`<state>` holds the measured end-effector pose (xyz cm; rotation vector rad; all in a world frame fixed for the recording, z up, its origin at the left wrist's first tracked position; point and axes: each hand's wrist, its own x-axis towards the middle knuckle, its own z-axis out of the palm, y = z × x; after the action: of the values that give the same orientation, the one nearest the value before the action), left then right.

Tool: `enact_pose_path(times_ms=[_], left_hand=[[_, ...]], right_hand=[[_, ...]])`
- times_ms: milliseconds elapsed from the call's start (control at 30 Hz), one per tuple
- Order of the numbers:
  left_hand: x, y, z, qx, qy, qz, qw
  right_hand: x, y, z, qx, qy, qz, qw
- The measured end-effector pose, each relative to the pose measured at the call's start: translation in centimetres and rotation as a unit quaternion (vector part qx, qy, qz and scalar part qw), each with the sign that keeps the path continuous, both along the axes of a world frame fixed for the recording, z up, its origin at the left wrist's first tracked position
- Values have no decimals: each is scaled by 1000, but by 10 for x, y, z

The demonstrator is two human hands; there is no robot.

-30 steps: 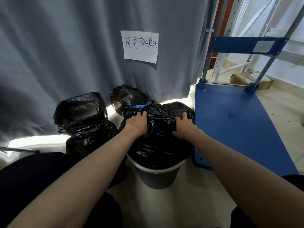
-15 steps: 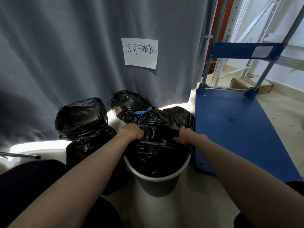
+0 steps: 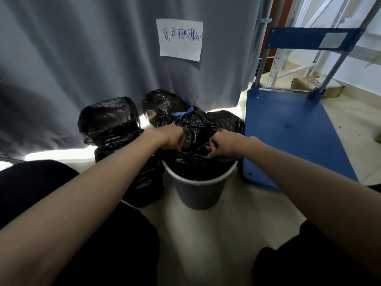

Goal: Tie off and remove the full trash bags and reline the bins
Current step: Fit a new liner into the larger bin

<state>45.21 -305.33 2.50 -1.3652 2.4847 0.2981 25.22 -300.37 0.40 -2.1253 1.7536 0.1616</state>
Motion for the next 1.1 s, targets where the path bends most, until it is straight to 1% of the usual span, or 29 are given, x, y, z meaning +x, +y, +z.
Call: enact_pose_path(times_ms=[100,300,500,600,800,900,1000,1100], left_hand=[[12,12,2,-7,-12,-11,1000],[22,33,-7,-3,-11,-28,1000],[26,40,-12,36,-6,-19,999],[26,44,-12,37,-9,-17,999],[27,52,-18,-37,-64,-50,996],[35,54,-24,-83,-83,-64,991],[46,56,-32,-135,-87,-72,984],[54,58,-43,-172,-78,-67,980]], right_hand=[[-3,12,0,0,27,5,1000],[-10,32,4,11,30,8,999],[-12,47,4,40,18,10,999],[-11,53,1,32,36,21,999],[-9,60,-6,-37,154,66,985],[-11,63,-14,-70,195,69,976],[-15,65,-18,-83,204,47,974],[-21,66,-22,-77,183,11,980]])
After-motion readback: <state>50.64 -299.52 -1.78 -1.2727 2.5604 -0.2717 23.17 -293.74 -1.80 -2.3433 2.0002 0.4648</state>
